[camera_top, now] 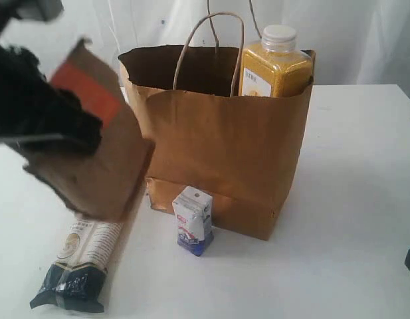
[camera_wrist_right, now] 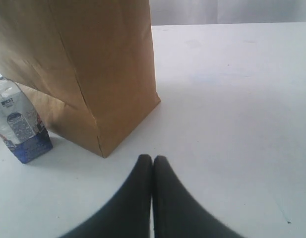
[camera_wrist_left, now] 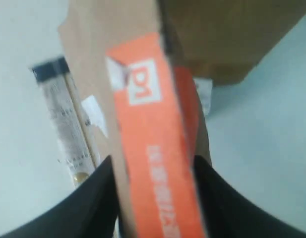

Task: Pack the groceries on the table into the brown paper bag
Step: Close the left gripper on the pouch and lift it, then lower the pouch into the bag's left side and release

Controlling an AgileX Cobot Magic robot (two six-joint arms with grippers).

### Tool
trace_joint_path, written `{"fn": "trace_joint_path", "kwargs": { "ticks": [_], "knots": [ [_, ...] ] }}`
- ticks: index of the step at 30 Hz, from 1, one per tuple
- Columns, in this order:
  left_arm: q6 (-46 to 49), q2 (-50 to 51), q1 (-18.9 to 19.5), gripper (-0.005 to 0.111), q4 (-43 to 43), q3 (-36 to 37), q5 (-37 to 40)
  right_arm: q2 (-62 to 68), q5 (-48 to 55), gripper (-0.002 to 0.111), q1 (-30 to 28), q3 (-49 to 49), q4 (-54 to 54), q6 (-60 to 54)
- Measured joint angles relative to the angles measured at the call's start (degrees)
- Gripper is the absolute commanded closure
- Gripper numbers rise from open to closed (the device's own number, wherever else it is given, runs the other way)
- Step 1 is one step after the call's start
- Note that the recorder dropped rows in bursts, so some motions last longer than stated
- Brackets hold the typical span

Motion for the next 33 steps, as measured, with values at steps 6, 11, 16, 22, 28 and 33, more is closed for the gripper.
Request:
{"fn": "trace_joint_path", "kwargs": {
  "ticks": [6,11,16,22,28,33],
  "knots": [
    [-0.1,0.1,0.0,0.107,7.3,-12.8,0.4,0.0,0.1,0.108,0.0,0.0,0.0,0.0],
    [-0.1,3.6,0.0,0.107,12.9,-20.4,0.6,0.0,0.1,0.108,0.0,0.0,0.0,0.0],
    [-0.1,8.2,0.0,0.107,13.2,-25.5,-0.8,0.0,0.1,0.108,0.0,0.0,0.0,0.0],
    [0.7,12.9,0.0,0.107,13.5,-27.7,-3.6,0.0,0.1,0.108,0.0,0.0,0.0,0.0],
    [1.5,17.4,0.0,0.107,13.9,-27.7,-5.9,0.0,0.1,0.108,0.0,0.0,0.0,0.0],
    [1.5,21.3,0.0,0.107,13.9,-27.8,-7.6,0.0,0.1,0.108,0.0,0.0,0.0,0.0]
  ]
}}
